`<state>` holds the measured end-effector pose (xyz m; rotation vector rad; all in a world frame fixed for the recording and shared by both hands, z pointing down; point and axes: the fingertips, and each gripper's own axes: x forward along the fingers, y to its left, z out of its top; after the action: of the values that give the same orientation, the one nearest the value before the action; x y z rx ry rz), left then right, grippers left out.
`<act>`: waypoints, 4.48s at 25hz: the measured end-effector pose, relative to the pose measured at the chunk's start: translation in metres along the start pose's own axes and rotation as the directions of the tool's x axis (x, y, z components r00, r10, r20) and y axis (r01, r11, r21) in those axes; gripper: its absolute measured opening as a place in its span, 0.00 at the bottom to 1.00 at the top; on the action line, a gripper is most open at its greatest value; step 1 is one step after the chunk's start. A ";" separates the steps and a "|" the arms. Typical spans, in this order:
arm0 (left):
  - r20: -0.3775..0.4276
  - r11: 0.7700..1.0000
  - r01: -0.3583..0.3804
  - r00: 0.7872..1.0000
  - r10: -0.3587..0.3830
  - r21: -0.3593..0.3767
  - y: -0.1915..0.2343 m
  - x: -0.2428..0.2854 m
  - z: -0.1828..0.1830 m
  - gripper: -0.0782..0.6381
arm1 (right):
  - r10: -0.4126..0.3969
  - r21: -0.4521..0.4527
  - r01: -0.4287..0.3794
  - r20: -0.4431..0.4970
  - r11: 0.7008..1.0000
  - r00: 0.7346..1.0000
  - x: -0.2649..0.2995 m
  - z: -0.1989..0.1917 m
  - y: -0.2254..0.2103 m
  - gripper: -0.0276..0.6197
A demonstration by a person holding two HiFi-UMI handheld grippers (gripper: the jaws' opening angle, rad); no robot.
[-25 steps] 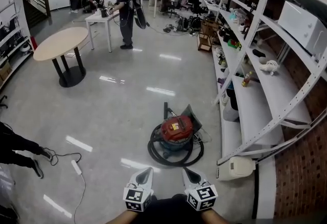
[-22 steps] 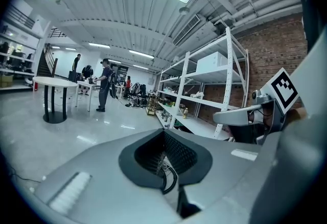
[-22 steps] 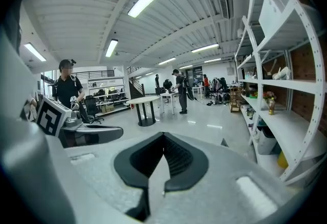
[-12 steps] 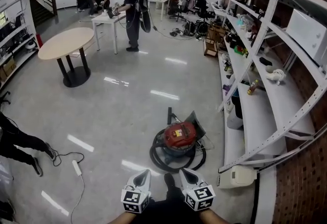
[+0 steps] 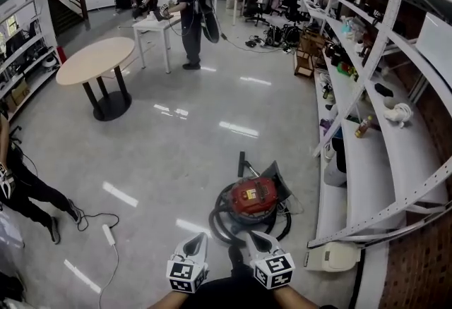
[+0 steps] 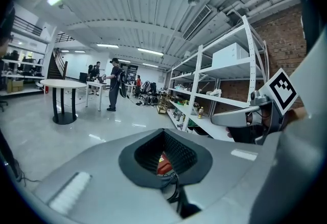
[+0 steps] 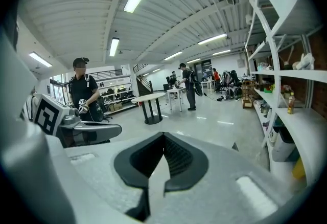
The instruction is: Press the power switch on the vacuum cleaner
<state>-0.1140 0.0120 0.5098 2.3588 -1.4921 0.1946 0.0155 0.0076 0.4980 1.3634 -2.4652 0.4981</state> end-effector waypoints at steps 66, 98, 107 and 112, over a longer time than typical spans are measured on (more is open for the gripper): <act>-0.525 1.000 0.023 0.850 -0.029 -0.018 0.144 0.392 -0.222 0.13 | -0.018 0.090 0.158 -0.817 0.983 0.576 0.362 -0.316 -0.274 0.03; -0.452 0.984 0.165 0.875 -0.176 -0.063 0.068 0.361 -0.106 0.13 | -0.076 0.159 0.273 -0.724 0.949 0.686 0.266 -0.209 -0.263 0.03; -0.360 0.995 0.062 0.929 -0.088 -0.082 0.045 0.310 -0.054 0.13 | -0.077 0.163 0.170 -0.464 0.972 0.883 0.217 -0.075 -0.237 0.03; -0.281 0.994 0.012 0.959 -0.041 -0.107 0.032 0.276 -0.020 0.13 | -0.042 0.076 0.072 -0.332 0.995 0.942 0.197 -0.016 -0.207 0.03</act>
<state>-0.0205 -0.2281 0.6169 2.1610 -1.3011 0.4185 0.0918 -0.2368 0.6249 1.2605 -2.1490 0.7618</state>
